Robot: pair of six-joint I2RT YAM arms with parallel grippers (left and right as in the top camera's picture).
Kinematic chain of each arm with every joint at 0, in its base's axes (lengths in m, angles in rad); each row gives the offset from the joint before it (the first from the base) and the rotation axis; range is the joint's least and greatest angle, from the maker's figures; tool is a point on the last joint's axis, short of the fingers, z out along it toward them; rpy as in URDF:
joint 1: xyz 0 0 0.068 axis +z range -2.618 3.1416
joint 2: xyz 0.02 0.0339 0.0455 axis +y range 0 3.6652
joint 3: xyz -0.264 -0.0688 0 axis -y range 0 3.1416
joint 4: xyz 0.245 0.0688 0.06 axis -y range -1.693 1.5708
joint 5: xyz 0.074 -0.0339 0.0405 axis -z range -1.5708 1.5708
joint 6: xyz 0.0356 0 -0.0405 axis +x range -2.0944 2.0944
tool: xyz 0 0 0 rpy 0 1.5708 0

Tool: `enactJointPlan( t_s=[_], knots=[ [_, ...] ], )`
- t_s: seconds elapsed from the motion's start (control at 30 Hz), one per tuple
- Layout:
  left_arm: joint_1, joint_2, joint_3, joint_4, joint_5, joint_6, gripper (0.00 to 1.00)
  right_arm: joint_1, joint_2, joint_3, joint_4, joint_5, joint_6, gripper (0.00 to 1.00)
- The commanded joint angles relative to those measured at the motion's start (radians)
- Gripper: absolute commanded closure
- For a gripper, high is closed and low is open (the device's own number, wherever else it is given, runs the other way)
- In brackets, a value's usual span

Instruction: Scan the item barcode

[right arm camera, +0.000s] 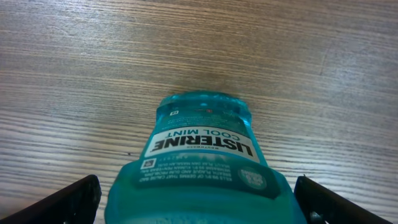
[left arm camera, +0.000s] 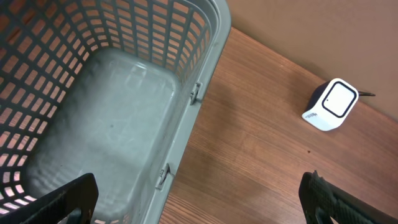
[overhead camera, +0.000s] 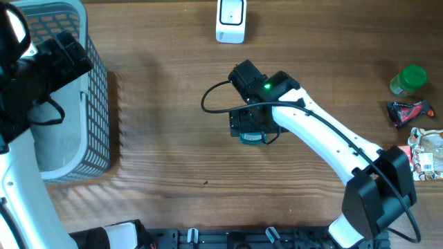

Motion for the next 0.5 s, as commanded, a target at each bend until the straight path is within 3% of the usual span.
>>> enactJointPlan(
  t_s=[0.0, 0.47],
  knots=[
    [0.008, 0.001, 0.008, 0.002, 0.005, -0.001, 0.0, 0.0, 0.01, -0.01, -0.005, -0.01, 0.031, 0.0],
    [0.008, 0.001, 0.008, 0.002, 0.005, -0.001, 0.0, 0.0, 0.085, -0.01, -0.011, -0.01, 0.039, 0.05]
  ],
)
